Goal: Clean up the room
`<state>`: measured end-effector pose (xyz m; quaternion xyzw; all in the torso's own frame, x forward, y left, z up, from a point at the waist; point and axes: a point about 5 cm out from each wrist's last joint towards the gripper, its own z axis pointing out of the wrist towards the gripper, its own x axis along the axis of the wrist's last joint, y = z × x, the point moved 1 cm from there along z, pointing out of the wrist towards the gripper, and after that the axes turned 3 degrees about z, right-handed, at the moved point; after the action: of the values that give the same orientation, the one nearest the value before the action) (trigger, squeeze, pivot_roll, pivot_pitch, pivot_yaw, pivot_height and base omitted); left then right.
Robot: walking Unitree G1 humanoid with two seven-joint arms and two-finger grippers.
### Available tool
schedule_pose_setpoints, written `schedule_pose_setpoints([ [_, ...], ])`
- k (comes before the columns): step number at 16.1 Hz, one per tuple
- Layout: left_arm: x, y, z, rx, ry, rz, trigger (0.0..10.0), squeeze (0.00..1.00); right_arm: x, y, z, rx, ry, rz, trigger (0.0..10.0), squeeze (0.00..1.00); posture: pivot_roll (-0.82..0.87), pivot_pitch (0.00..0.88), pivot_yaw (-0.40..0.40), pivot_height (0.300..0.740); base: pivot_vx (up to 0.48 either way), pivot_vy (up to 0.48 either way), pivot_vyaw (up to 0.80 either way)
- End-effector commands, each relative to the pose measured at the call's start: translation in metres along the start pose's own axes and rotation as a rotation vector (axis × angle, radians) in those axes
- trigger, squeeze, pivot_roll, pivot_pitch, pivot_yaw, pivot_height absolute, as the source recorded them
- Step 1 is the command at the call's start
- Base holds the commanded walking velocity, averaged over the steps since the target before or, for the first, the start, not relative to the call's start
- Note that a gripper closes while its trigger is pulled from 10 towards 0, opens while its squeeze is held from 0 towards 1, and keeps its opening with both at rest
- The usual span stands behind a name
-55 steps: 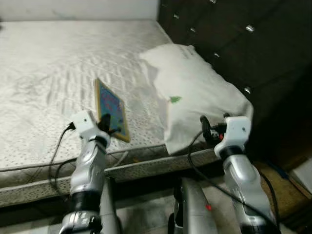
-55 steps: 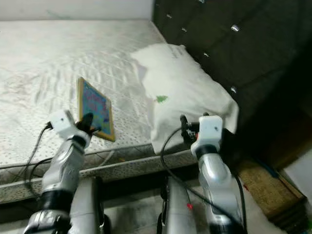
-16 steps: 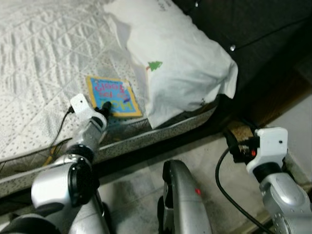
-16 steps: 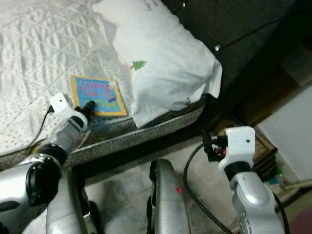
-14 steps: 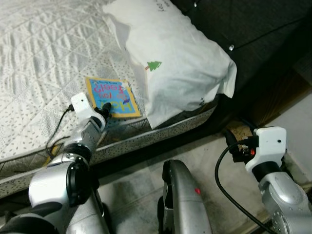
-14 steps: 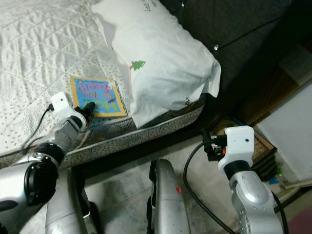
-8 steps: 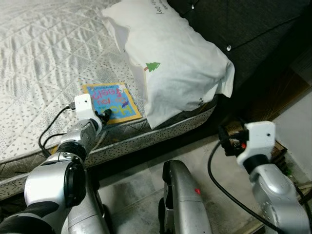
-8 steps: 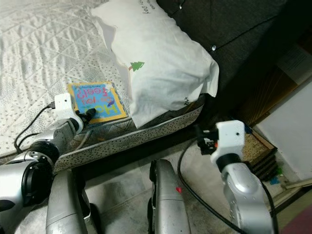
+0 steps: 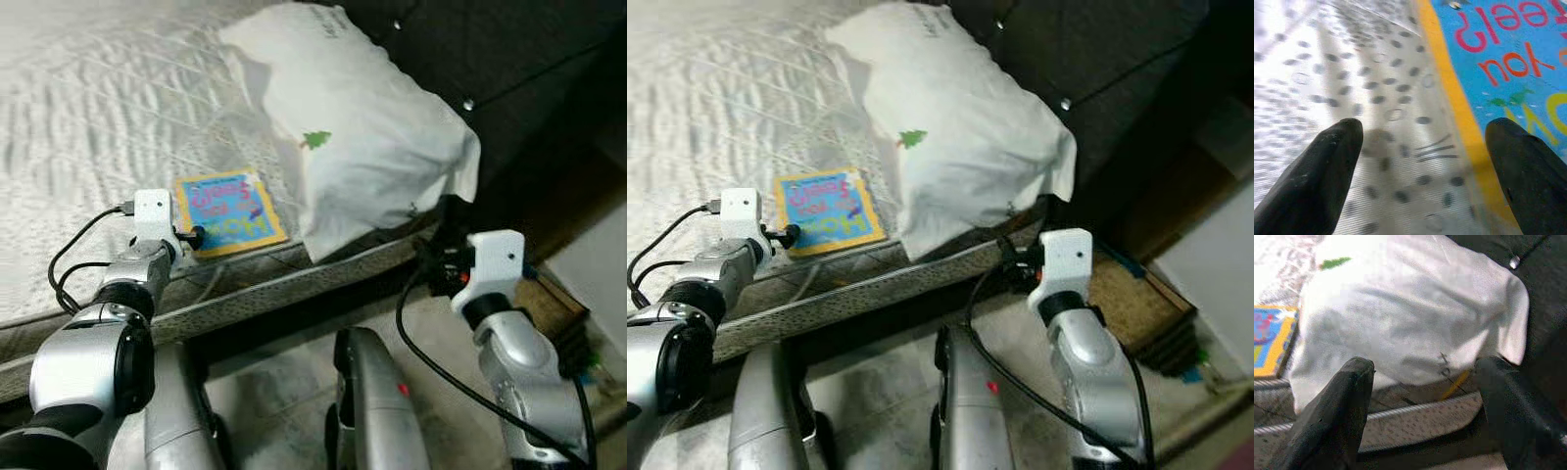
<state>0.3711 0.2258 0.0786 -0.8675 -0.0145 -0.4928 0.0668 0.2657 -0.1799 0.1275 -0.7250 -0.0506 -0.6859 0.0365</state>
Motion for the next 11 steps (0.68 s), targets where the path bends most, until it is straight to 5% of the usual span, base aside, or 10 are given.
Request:
schedule_pose_setpoints([
  [1,0.008,-0.005,0.000,0.038,0.031,0.021,10.0,1.00,-0.002,0.002,0.000,-0.019,0.001,-0.003,10.0,0.00,-0.14,0.014,-0.067,0.525,0.000,0.000,0.00],
  [4,0.028,-0.006,-0.002,0.106,0.180,-0.008,10.0,1.00,-0.006,-0.002,0.008,-0.028,0.025,0.026,10.0,0.00,-0.09,0.000,-0.042,0.525,0.000,0.000,0.00],
  [7,0.018,-0.001,-0.009,0.172,0.301,-0.038,10.0,1.00,-0.007,-0.014,0.020,-0.017,0.037,0.051,10.0,0.00,-0.05,0.000,-0.037,0.525,0.000,0.000,0.00],
  [11,0.005,0.008,-0.039,0.176,0.470,-0.005,10.0,1.00,-0.003,-0.022,0.038,-0.010,0.055,0.086,10.0,0.00,0.01,0.000,-0.039,0.525,0.000,0.000,0.00],
])
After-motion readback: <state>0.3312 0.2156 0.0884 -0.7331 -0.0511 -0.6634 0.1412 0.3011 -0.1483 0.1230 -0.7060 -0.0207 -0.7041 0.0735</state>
